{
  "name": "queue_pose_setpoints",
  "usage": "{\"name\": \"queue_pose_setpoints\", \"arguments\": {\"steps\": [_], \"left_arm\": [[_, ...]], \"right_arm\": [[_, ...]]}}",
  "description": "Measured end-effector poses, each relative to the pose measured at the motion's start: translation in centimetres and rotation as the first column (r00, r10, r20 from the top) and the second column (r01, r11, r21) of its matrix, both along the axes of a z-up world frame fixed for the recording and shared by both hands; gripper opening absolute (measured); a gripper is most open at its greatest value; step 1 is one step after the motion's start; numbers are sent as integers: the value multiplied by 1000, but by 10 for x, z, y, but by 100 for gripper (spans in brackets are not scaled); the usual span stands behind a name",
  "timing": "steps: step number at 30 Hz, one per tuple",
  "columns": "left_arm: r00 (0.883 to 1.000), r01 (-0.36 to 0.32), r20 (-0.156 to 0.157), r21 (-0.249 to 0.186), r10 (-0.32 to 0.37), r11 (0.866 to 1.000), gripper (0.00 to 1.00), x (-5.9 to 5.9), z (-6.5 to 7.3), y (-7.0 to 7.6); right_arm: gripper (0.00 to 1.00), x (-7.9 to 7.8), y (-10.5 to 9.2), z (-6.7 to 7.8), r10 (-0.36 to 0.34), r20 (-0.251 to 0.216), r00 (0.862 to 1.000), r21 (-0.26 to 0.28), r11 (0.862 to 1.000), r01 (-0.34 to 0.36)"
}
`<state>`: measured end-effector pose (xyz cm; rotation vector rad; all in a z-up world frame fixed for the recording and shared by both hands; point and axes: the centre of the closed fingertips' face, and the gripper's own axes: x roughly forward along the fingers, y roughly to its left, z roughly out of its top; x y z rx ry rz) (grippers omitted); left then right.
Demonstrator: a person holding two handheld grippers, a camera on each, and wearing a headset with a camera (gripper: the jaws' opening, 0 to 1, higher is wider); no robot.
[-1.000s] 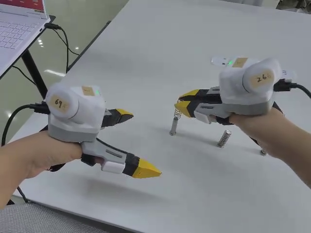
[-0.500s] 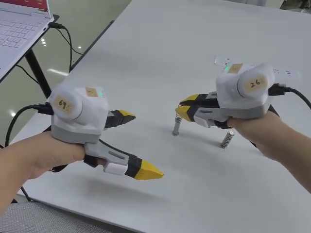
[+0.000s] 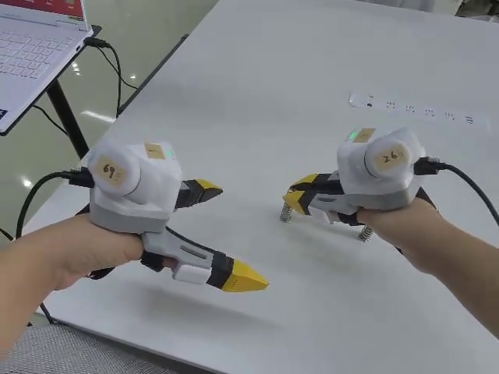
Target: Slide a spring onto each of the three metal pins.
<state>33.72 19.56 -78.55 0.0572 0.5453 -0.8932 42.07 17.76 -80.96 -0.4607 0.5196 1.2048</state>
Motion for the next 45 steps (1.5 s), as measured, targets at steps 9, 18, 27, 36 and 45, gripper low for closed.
{"name": "queue_pose_setpoints", "arguments": {"steps": [9, 18, 27, 36, 45], "left_arm": [[1000, -1, 3, -2, 1, 1000, 98, 0, 0, -3], [999, -23, 27, -23, 23, 999, 98, 6, 9, -3], [998, -33, 50, -22, 34, 999, 98, 7, 14, -7], [998, -29, 51, -11, 30, 1000, 98, 4, 13, -9], [998, -32, 60, -28, 34, 999, 98, 5, 18, -14]], "right_arm": [[8, 2, -2, -6, 4, -2, 1000, -24, 1000, -4], [10, -1, -8, 13, -9, 1, 1000, 21, 1000, 9], [13, -15, -18, 34, -19, -10, 1000, 83, 996, 20], [19, -28, -38, 47, -44, -22, 999, 128, 991, 47], [28, -36, -68, 49, -103, -41, 994, 179, 978, 108]]}}
